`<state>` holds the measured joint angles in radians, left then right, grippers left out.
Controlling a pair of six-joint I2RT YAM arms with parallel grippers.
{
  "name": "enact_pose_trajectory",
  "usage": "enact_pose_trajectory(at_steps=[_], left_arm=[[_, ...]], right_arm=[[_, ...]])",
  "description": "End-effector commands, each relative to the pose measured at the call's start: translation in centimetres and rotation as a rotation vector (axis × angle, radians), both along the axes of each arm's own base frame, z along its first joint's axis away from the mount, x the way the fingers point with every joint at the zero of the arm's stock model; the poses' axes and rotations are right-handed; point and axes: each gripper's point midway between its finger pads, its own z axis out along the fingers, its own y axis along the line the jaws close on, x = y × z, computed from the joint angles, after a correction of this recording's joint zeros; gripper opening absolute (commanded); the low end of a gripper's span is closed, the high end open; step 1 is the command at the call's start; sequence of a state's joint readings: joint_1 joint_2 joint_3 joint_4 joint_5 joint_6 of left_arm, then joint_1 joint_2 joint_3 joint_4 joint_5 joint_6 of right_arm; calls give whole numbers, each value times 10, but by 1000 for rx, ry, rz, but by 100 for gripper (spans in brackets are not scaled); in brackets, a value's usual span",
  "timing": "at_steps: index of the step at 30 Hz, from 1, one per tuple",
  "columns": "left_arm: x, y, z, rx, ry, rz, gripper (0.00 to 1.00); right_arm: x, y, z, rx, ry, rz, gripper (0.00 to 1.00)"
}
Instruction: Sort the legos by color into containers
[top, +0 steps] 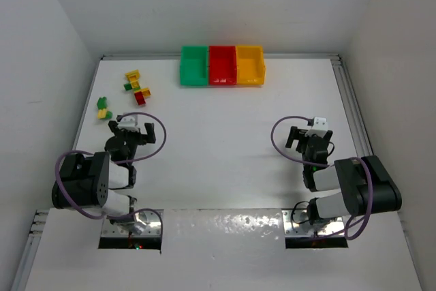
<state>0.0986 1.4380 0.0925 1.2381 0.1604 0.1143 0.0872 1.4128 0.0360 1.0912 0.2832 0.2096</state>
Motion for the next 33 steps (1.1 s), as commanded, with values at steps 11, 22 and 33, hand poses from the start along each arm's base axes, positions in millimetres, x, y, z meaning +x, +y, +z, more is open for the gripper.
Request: enact_pose_trajectory(at_steps=[11, 22, 33], left_arm=[[33, -9, 71, 8, -97, -66, 100], [124, 100, 281, 302, 58, 420, 100], [85, 91, 116, -66, 758, 389, 49]], right_arm=[[60, 44, 104, -87, 41, 309, 99], [141, 49, 273, -500, 24, 224, 99], [149, 102, 219, 108, 277, 126, 65]])
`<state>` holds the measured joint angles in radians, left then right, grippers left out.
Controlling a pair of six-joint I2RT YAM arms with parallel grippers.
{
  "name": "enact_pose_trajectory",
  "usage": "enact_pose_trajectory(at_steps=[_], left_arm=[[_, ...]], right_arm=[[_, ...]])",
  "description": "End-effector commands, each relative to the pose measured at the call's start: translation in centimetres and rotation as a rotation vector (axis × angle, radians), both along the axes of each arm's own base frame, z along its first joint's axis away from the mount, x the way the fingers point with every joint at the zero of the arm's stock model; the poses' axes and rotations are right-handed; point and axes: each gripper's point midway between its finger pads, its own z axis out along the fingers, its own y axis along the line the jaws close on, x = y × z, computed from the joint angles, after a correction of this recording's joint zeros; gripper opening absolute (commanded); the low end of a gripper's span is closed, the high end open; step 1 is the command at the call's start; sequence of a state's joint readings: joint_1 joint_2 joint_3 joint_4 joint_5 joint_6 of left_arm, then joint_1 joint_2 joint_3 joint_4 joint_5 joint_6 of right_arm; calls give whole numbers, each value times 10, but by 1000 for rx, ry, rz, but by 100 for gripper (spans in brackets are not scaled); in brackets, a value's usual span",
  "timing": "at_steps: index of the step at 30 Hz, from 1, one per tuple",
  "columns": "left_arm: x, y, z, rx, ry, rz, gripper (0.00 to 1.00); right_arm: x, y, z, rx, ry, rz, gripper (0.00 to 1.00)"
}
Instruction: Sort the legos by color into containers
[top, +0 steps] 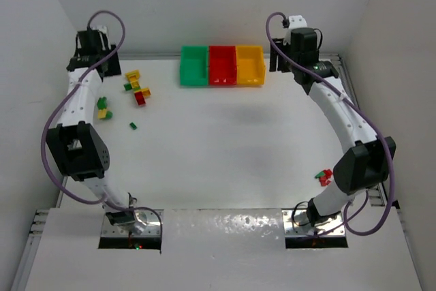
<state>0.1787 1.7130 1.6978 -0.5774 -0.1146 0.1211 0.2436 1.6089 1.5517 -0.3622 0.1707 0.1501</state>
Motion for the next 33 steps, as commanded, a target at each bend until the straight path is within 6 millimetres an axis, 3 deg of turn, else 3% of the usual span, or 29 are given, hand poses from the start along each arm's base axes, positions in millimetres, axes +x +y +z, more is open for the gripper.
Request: enact_pose_trajectory(at_steps=[1, 4, 8, 15, 19, 22, 28, 33], left_arm=[[-56, -15, -79, -184, 294, 136, 48], [-78, -16, -135, -245, 425, 280, 36], [-81, -17, -178, -284, 502, 385, 33], [-52, -23, -199, -262, 440, 340, 41], [-67, -28, -228, -268, 527, 342, 48], [-81, -32, -240, -290, 573, 363, 42], [-89, -30, -238, -280, 562, 394, 38], [-91, -35, -252, -301, 581, 384, 36]], right_arm=[[-26, -7, -42, 104, 187, -196, 65], [-41, -18, -70, 84, 240, -307, 64], [-53, -22, -89, 91, 279, -348, 65], [-69, -23, -108, 97, 304, -341, 66], [-73, -24, -111, 97, 308, -341, 66], [-74, -25, -110, 97, 304, -341, 67], [-73, -24, -103, 103, 286, -333, 67], [-73, -28, -98, 92, 265, -344, 67]])
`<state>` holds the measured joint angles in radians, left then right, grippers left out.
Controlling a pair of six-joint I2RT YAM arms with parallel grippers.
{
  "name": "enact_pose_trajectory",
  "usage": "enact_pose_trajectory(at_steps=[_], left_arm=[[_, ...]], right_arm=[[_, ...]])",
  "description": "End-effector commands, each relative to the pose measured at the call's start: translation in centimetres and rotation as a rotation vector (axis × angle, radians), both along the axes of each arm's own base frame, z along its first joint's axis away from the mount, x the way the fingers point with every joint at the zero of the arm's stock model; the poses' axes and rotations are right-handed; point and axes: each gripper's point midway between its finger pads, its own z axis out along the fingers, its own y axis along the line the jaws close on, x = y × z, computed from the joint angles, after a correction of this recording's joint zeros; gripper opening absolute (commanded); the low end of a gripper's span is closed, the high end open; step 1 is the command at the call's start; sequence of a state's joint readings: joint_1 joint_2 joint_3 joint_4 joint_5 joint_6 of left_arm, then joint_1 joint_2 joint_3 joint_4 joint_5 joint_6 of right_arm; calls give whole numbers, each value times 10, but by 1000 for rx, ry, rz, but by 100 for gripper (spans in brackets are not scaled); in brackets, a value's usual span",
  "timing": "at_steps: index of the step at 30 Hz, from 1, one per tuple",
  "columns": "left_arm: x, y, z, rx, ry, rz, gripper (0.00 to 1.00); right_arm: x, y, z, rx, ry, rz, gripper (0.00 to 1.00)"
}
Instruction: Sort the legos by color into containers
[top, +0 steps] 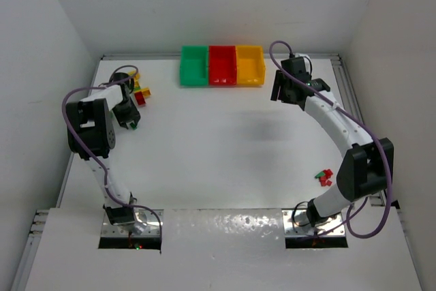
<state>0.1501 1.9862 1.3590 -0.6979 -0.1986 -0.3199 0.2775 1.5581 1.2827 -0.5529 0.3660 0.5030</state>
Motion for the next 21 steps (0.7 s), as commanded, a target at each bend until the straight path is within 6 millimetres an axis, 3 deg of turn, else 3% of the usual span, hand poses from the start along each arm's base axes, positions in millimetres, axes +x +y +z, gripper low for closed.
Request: enact_pose_trajectory(at_steps=[1, 3, 6, 8, 11, 14, 15, 18, 19, 21], left_arm=[[5, -5, -9, -12, -21, 11, 30], [3, -5, -13, -19, -12, 22, 25], [-3, -7, -16, -24, 2, 23, 3], [-2, -6, -8, -16, -5, 20, 0], [5, -9, 20, -34, -31, -7, 0], [43, -19, 80, -45, -201, -86, 0], [66, -23, 118, -26, -316, -142, 0], [120, -70, 195, 61, -562, -361, 0], [131, -107, 209, 59, -606, -453, 0], [162, -142, 227, 34, -687, -561, 0]], right_arm=[[5, -4, 24, -1, -89, -24, 67], [4, -7, 28, -15, -97, -27, 67], [2, -13, 35, -41, -120, -40, 67], [1, -17, 39, -56, -135, -50, 67], [0, -17, 42, -54, -145, -49, 67], [1, -9, 39, -25, -137, -13, 67], [1, -7, 34, -18, -126, 0, 67], [3, 4, 24, 13, -105, 43, 67], [4, 5, 21, 19, -100, 47, 67], [6, 10, 16, 30, -86, 60, 67]])
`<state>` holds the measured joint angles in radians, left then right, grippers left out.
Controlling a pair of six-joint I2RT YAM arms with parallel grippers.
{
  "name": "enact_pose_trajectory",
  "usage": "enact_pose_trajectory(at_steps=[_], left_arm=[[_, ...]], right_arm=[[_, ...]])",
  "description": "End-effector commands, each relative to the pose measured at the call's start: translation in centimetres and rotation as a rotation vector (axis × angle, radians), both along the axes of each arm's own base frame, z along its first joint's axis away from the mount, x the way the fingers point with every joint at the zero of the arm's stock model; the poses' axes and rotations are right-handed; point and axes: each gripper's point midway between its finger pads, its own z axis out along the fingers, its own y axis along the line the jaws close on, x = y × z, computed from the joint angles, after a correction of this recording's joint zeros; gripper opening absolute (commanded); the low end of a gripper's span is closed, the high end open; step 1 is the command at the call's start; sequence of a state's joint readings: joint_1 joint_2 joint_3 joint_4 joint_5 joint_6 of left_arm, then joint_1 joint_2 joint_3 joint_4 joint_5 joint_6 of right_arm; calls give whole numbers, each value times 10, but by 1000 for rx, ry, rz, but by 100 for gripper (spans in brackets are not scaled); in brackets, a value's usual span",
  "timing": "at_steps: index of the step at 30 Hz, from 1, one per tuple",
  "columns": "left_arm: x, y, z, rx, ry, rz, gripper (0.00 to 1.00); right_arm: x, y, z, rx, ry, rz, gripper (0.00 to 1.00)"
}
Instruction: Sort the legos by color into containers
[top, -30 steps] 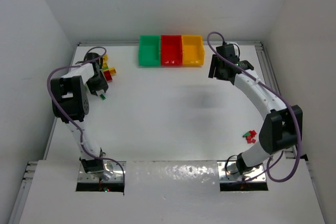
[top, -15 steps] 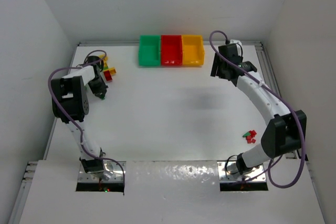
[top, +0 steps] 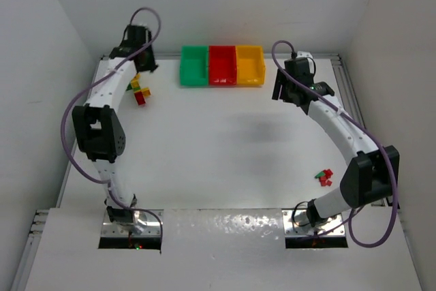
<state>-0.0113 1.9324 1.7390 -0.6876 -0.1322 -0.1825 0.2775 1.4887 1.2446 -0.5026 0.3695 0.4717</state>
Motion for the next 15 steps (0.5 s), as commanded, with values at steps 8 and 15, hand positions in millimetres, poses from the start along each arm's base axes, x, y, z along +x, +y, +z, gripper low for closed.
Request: enact_pose_trajectory(at_steps=[8, 15], left_arm=[[146, -154, 57, -118, -392, -352, 0], [172, -178, 53, -39, -539, -376, 0]], right_arm=[[11, 12, 6, 7, -12, 76, 67], [-2, 9, 6, 23, -19, 61, 67]])
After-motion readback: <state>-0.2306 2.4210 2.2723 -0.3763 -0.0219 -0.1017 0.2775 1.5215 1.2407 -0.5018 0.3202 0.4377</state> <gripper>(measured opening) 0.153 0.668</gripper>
